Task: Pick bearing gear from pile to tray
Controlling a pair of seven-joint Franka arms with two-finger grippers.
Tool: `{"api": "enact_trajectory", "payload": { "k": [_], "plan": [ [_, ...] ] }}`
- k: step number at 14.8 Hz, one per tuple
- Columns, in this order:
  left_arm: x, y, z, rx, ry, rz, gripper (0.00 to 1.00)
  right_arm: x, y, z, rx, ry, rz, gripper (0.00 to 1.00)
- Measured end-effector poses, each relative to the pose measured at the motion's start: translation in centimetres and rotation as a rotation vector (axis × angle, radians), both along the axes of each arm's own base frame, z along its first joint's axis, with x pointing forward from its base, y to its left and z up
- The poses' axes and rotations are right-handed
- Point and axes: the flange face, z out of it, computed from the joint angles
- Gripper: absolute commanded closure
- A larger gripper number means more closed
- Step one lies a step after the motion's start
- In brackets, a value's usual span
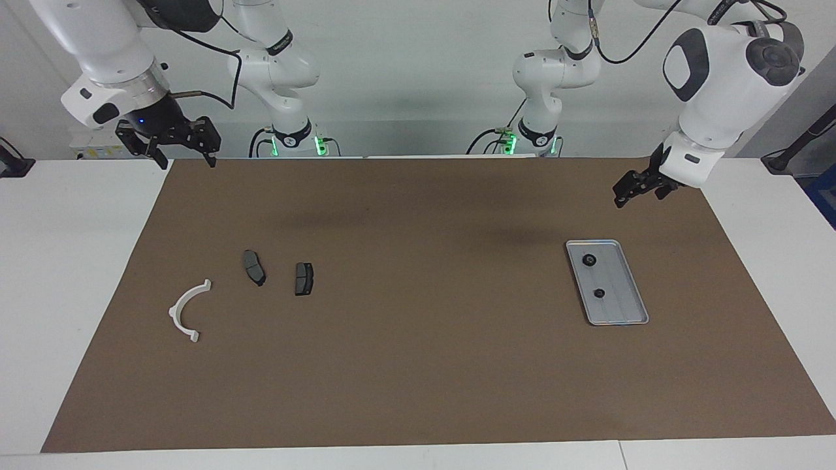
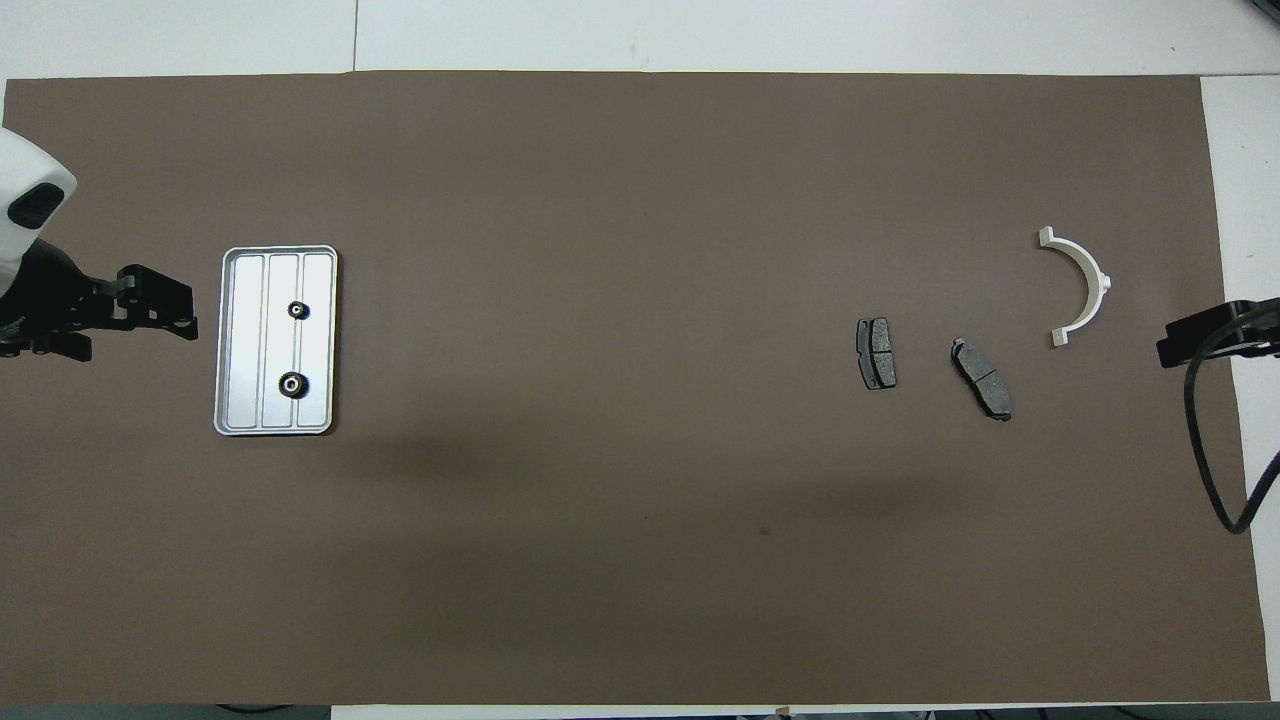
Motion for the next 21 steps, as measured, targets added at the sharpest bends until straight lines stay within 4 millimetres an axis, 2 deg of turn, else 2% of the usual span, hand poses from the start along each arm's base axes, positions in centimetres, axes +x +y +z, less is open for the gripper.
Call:
{"api": "enact_trajectory", "payload": {
  "k": [9,15,21],
  "plan": [
    [-0.2,0.0,-0.5,0.0,0.012,-0.007,0.0,0.0,-0.1,0.0,0.0,0.0,-0.002,0.1],
    [-0.7,0.0,1.0,-0.004,-0.021,-0.035,0.0,0.0,-0.2,0.0,0.0,0.0,-0.003,0.1],
    [-0.2,-0.1,1.1,-0.005,-0.063,-0.039,0.0,0.0,-0.3,0.0,0.0,0.0,-0.005,0.1]
  ]
}}
